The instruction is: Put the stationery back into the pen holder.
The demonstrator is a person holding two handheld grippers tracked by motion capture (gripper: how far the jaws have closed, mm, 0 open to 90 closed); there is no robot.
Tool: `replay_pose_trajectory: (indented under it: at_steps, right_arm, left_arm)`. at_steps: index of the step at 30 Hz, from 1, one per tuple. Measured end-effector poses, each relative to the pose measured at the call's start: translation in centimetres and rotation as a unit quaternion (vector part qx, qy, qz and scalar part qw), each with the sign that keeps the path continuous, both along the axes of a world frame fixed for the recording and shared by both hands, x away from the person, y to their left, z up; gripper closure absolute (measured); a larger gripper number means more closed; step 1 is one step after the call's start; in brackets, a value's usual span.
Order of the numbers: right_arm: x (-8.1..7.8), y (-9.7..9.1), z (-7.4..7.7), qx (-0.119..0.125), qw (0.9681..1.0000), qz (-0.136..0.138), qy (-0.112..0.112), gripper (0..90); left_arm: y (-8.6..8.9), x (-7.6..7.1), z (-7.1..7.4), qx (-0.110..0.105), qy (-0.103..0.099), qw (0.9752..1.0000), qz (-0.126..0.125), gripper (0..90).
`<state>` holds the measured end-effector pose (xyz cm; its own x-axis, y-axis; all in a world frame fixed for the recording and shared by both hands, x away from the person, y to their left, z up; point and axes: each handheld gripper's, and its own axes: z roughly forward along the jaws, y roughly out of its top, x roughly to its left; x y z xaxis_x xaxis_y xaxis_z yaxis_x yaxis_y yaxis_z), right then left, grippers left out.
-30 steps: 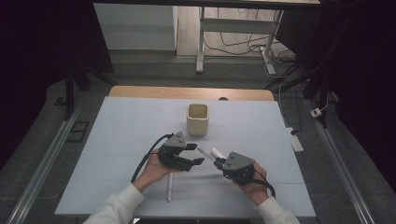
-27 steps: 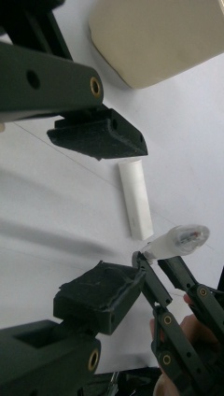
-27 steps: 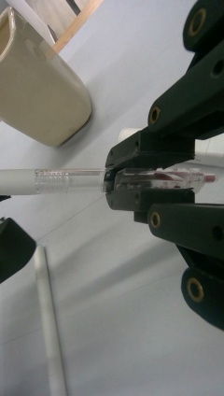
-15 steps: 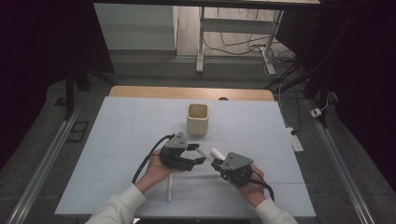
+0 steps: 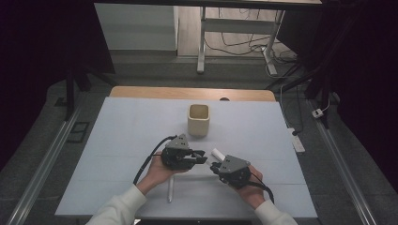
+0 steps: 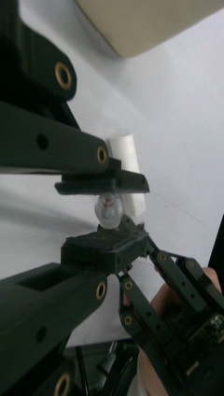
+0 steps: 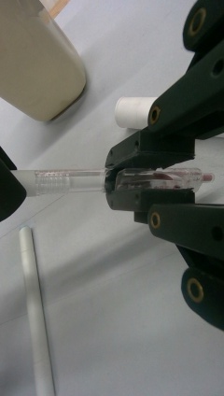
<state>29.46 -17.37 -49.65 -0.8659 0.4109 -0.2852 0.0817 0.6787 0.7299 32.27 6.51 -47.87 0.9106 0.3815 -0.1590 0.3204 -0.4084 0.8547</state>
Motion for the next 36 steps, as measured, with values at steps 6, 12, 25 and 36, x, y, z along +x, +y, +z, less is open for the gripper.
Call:
replay_pose_trajectory:
  at_steps: [6,12,25,36]
  right_arm:
    - [-0.06,0.12,-0.17,-0.011,0.9999,0.001,-0.007,77.0]
    - [-0.08,0.13,-0.24,-0.012,0.9999,0.006,-0.006,77.0]
    - [-0.09,0.02,-0.19,-0.004,0.9999,0.006,-0.009,76.2]
    - [0.11,-0.43,-0.02,0.017,0.9998,-0.009,-0.008,62.6]
  left_arm:
    - [-0.12,-0.04,0.03,-0.004,0.019,0.9995,-0.026,78.0]
    - [-0.21,-0.18,0.21,0.002,0.014,0.9995,-0.027,78.7]
    - [-0.21,-0.30,0.44,0.003,0.009,0.9996,-0.026,78.7]
    - [0.22,-0.30,0.81,0.000,0.001,0.9999,-0.015,78.7]
